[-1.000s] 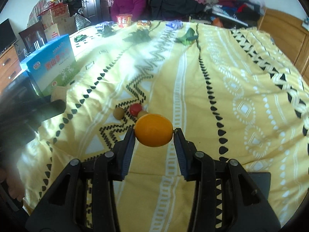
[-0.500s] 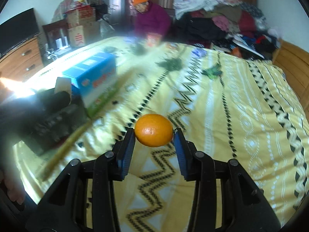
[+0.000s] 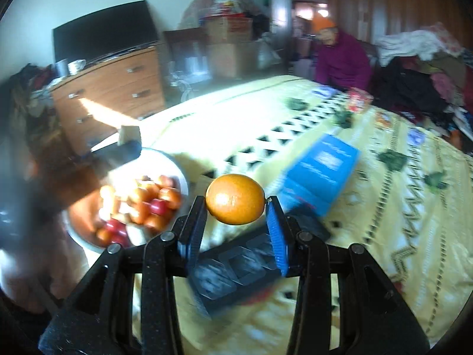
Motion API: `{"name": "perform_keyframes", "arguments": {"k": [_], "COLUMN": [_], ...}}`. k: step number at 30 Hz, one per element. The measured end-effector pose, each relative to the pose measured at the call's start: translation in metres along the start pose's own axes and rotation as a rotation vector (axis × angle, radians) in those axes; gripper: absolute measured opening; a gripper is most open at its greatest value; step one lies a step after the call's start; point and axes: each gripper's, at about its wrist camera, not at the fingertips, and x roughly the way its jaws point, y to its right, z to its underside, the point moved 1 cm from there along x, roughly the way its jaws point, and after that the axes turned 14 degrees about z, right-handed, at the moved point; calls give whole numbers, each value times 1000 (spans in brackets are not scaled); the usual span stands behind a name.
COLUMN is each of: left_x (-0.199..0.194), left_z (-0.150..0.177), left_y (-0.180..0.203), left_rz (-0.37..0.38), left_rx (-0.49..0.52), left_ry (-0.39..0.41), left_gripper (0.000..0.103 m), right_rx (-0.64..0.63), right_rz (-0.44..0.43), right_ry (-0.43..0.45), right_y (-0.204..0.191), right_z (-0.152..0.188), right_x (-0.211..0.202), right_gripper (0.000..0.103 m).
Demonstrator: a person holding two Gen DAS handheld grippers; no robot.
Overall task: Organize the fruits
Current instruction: 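Carry the orange and beige fruit over the steel bowl with both tools, then open both tools to drop the fruits into the bowl, then move both tools back over the bedspread to the remaining fruits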
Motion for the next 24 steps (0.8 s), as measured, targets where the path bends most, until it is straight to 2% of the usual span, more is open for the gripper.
{"name": "perform_keyframes", "arguments": {"k": [4, 8, 16, 19, 23, 24], "left_x": [2, 0, 6, 4, -6, -7], "left_z": [3, 12, 23, 24, 24, 24], "left_y": [-58, -98, -115, -117, -115, -113], "left_rz": [-89, -121, -146, -166, -197, -201], "left_rx": [-79, -139, -160, -146, -152, -153], "left_ry": [-23, -39, -83, -84, -60, -57], "left_gripper": [33, 33, 34, 54, 62, 62], "right_rx": [-12, -40, -120, -143, -144, -146], "right_rz": [-125, -174, -207, -178, -133, -119], "right_ry": [-50, -118, -171, -181, -107, -87], "right_y": [-46, -82, -127, -133, -122, -118], "right_z": [-16, -16, -18, -19, -21, -22], "right_x": [24, 50, 69, 72, 47, 40], "right_gripper": [42, 42, 42, 43, 73, 75]}}
